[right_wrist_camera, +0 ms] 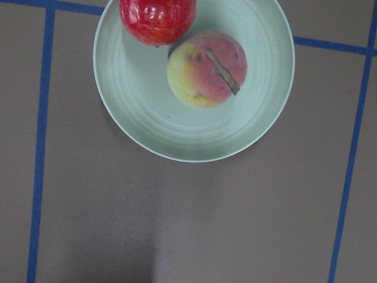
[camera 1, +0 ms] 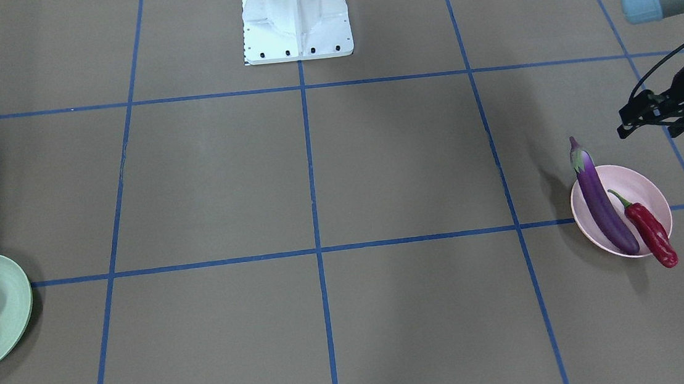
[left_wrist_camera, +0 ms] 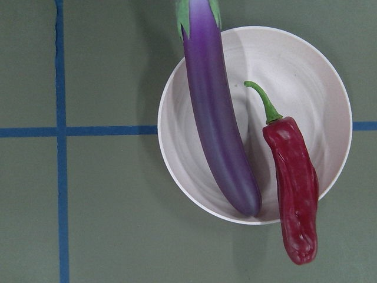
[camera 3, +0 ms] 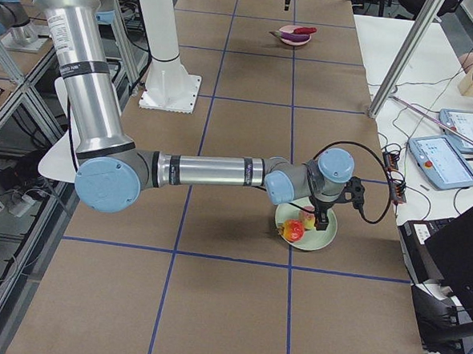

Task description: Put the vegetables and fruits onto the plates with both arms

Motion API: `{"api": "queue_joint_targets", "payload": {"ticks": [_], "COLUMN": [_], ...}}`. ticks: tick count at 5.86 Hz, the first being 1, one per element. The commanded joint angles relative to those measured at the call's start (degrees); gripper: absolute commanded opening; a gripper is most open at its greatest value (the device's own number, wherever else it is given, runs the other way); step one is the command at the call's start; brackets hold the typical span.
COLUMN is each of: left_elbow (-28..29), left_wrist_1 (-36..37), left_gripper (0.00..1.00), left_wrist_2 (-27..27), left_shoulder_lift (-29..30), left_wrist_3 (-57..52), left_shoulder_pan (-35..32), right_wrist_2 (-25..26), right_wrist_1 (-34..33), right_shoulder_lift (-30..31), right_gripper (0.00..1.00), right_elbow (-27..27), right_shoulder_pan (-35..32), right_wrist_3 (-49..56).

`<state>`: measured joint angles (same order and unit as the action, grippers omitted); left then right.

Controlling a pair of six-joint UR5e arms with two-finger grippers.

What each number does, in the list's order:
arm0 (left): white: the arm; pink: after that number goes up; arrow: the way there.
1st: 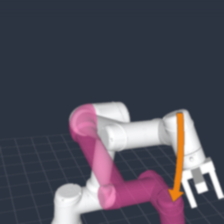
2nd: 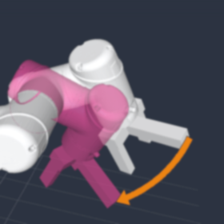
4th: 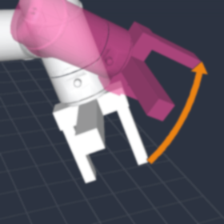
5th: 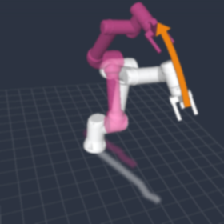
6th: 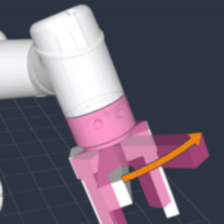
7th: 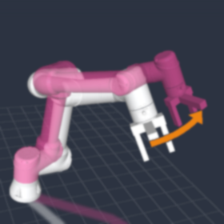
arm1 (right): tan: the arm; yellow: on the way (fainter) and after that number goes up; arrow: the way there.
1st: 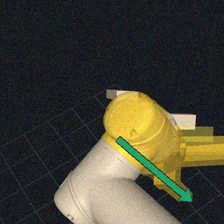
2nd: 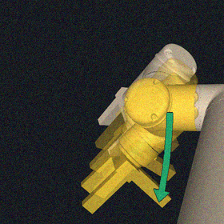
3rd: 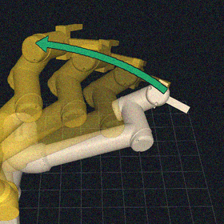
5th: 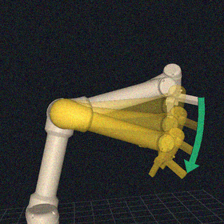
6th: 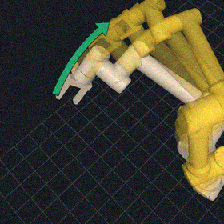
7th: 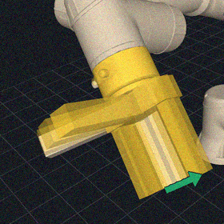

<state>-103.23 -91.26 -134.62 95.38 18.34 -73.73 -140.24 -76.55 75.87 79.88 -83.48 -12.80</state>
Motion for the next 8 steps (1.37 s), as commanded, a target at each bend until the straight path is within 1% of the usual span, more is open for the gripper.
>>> {"api": "queue_joint_targets", "payload": {"ticks": [1, 2, 3, 4, 6, 7, 8], "left_elbow": [0.7, 1.3, 1.7, 0.8, 1.3, -0.1, -1.8], "left_wrist_1": [2.7, 3.1, 2.8, 2.9, 2.8, 3.0, 3.5], "left_gripper": [1.0, 1.0, 1.0, 1.0, 1.0, 1.0, 1.0], "left_wrist_2": [-4.2, -4.5, -4.9, -4.9, -4.6, -4.2, -4.0], "left_shoulder_lift": [-4.8, -8.0, -9.5, -9.5, -9.4, -9.1, -9.3], "left_wrist_3": [-13.2, -13.0, -13.0, -13.0, -13.3, -13.5, -13.5], "left_shoulder_pan": [-11.6, -12.1, -15.5, -16.9, -17.0, -17.0, -17.1], "right_wrist_2": [0.5, 0.7, 3.3, 6.3, 4.6, 3.8, 3.0], "right_wrist_1": [-8.3, -12.4, -12.7, -13.3, -13.8, -14.3, -13.5], "right_shoulder_lift": [3.4, 4.4, 10.0, 13.6, 14.7, 15.0, 17.3], "right_gripper": [1.0, 1.0, 1.0, 1.0, 1.0, 1.0, 1.0], "right_elbow": [6.1, 7.5, 13.0, 17.9, 18.6, 18.1, 18.8], "right_shoulder_pan": [-2.3, -3.7, -2.9, -2.8, -3.2, -3.2, -3.2], "right_wrist_3": [4.7, 9.1, 9.4, 9.4, 9.4, 9.2, 9.5]}}
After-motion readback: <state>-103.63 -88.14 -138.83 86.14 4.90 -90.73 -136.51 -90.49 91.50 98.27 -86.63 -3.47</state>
